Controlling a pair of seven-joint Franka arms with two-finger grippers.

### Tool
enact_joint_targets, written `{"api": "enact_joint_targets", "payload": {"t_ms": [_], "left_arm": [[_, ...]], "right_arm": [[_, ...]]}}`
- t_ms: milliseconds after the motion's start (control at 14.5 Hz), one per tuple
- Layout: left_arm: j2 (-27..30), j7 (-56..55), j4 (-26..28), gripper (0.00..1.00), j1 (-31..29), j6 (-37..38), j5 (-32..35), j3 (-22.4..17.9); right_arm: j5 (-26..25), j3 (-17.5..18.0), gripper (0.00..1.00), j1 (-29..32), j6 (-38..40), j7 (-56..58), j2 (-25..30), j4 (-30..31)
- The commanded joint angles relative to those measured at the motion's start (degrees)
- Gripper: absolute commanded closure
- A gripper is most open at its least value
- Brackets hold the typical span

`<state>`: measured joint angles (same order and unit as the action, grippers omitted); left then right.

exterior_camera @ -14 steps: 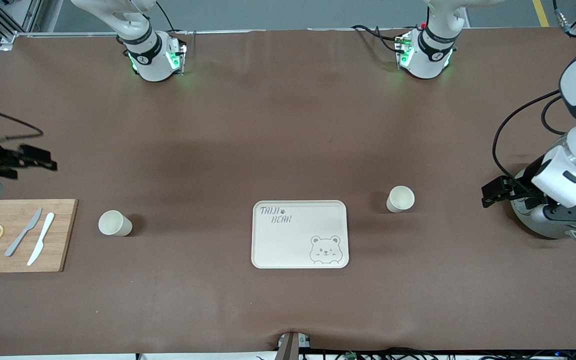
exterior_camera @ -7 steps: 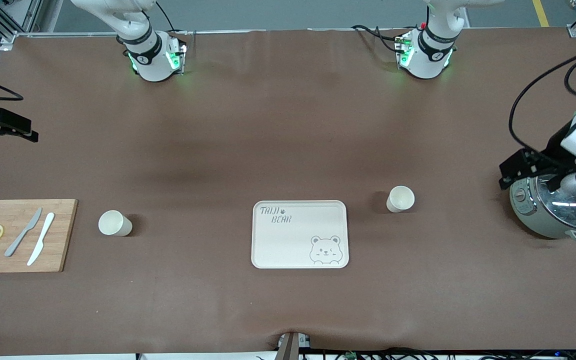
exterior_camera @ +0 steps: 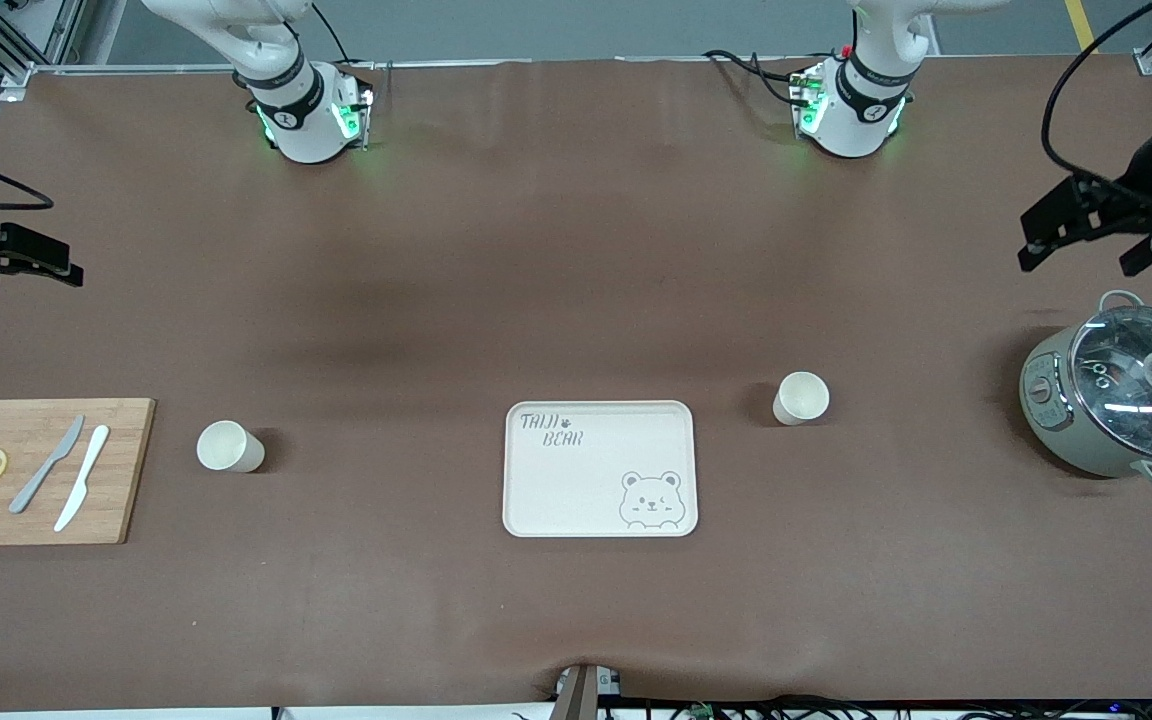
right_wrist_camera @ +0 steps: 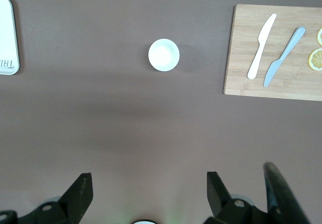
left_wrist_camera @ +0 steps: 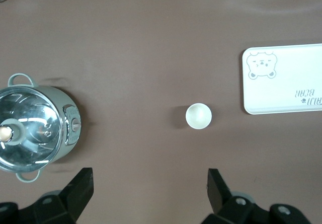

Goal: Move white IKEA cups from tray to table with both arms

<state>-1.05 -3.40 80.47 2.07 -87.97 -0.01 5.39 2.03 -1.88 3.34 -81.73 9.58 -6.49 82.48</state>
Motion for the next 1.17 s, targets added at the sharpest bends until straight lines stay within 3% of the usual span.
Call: {"api": "enact_joint_targets", "payload": {"t_ms": [0,898,1106], "left_arm": [[1.2,0.7,0.9,0.00,-0.3,0.5,0.4,0.0],[2.0,1.8,0.7,0.00,-0.7,2.3,0.4,-0.3],[2.0,6.8,0.8,0.00,-0.7,6.0,0.8,-0.5]], "right_arm": [[-0.7,0.5,0.00,0.3,-0.3,-0.8,0.0,-0.2],[-1.9,0.7,0.00,0.0,-0.4,-0.3,0.1,-0.3],[-2.0,0.7,0.00,-0.1,-0.9,-0.2,0.1,0.0]]}}
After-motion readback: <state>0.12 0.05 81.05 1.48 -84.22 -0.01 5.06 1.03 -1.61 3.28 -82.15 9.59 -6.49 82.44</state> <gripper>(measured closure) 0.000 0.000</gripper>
